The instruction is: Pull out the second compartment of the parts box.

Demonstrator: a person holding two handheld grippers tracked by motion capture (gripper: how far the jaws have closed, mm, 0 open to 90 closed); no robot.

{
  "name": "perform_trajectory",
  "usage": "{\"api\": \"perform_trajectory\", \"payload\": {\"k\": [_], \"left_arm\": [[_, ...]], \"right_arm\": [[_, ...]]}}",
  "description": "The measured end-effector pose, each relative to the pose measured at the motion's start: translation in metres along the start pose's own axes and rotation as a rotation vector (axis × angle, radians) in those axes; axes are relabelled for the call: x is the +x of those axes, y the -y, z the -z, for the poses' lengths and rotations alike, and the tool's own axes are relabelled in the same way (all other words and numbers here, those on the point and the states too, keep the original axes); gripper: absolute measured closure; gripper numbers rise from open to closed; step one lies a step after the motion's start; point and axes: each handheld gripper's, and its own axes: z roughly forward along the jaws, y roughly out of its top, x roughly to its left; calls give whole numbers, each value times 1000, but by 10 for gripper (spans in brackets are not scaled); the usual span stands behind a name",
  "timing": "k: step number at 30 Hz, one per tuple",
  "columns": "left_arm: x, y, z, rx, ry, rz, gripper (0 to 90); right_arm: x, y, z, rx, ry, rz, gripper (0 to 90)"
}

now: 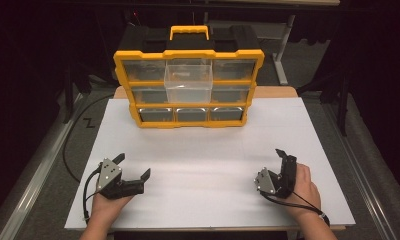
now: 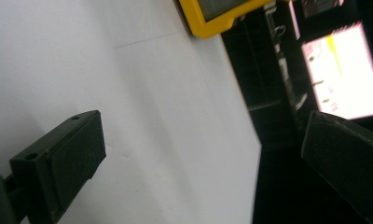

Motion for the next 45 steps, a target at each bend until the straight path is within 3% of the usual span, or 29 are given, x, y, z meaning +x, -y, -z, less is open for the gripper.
{"api": "perform_trajectory", "payload": {"k": [1,3,7,11,16,20,26,31,36,41,45], "left_arm": [[0,0,0,1,0,1,8],[1,0,0,2,-7,3,8],[2,0,0,-5,-8,12,8],[2,0,0,2,-9,14,8],[3,0,-1,5,1,25,8],[3,0,-1,1,7,37,8],[4,0,-1,6,18,46,8],[5,1,-1,1,33,81,8],[6,1,-2,-2,36,98,8],[3,1,-2,5,33,78,8],[2,1,-2,10,33,66,8]], "right_arm": [[-2,2,-2,-4,-6,-20,6],[-4,5,-4,-3,-45,-134,7],[-10,9,-7,-25,-118,-315,7],[-13,12,-8,-35,-165,-460,7],[-18,13,-2,-96,-212,-590,7],[-23,18,4,-152,-242,-747,8],[-33,28,6,-217,-258,-937,8],[-37,38,10,-287,-278,-1027,8],[-31,50,16,-320,-283,-1021,7],[-29,48,12,-338,-303,-1069,7],[-28,47,13,-332,-294,-1029,8]]}}
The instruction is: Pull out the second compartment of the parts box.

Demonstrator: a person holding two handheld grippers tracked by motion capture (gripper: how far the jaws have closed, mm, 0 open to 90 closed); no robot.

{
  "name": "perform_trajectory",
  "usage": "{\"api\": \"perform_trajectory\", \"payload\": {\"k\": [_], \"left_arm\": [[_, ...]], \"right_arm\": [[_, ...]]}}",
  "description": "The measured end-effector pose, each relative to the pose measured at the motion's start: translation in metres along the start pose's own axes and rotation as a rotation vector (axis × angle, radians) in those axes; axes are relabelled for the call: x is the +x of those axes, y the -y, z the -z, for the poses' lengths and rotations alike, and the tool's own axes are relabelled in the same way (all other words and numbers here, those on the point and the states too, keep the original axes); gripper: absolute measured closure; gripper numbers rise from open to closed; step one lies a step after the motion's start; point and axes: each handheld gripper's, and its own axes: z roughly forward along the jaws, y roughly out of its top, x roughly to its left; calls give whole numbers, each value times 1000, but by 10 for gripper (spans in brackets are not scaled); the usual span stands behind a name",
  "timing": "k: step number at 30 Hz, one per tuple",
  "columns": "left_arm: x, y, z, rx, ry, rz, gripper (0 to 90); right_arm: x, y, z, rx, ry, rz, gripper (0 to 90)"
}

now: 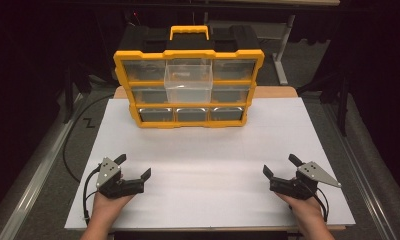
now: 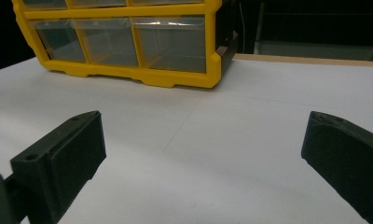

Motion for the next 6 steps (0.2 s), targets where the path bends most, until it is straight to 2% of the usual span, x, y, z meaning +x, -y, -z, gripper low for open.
{"api": "perform_trajectory", "payload": {"k": [6], "left_arm": [[1,0,1,-7,1,0,8]], "right_arm": [[-2,0,-1,3,10,-7,8]]}}
